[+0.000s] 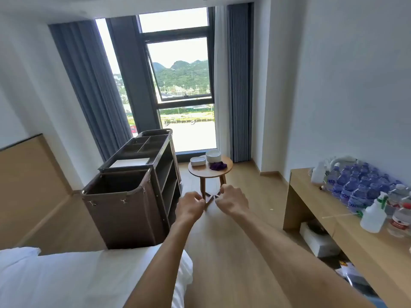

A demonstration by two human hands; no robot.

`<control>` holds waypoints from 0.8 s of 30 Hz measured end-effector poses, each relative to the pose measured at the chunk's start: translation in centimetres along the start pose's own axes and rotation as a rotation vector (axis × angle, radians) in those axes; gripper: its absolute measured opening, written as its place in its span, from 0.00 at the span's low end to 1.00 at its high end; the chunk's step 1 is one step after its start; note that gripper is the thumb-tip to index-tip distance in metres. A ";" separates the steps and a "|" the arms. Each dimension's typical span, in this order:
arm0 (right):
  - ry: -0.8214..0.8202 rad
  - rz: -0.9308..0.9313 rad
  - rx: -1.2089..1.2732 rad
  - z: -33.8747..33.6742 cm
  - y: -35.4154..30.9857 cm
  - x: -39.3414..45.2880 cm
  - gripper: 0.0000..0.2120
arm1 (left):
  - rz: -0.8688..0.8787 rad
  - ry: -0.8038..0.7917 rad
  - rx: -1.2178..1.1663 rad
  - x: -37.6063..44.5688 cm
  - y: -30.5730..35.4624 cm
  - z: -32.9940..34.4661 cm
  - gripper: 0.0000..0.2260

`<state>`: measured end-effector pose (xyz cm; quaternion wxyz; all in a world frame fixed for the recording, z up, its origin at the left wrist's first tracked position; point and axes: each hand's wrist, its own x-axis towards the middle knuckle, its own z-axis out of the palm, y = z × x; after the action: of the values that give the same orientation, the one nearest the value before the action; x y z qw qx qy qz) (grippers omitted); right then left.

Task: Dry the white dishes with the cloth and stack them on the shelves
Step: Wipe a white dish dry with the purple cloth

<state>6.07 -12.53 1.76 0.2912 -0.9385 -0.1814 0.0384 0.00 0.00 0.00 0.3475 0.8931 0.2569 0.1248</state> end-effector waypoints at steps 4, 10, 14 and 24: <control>-0.111 0.068 -0.092 -0.3 -0.9 7.1 0.10 | -0.036 -0.078 0.094 7.1 3.3 1.2 0.07; 0.010 0.060 0.319 0.5 -1.3 19.7 0.07 | -0.034 0.108 -0.297 18.9 5.4 2.8 0.04; 0.243 0.012 0.512 1.4 -0.9 28.5 0.09 | -0.002 0.220 -0.430 27.3 5.5 5.3 0.07; 0.154 -0.085 0.689 1.5 -5.0 53.5 0.12 | -0.080 0.298 -0.843 51.9 6.5 5.8 0.05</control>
<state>54.05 11.52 5.12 0.6046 -0.7771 -0.1742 0.0144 48.17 21.01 2.51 0.6450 0.6351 0.2651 0.3323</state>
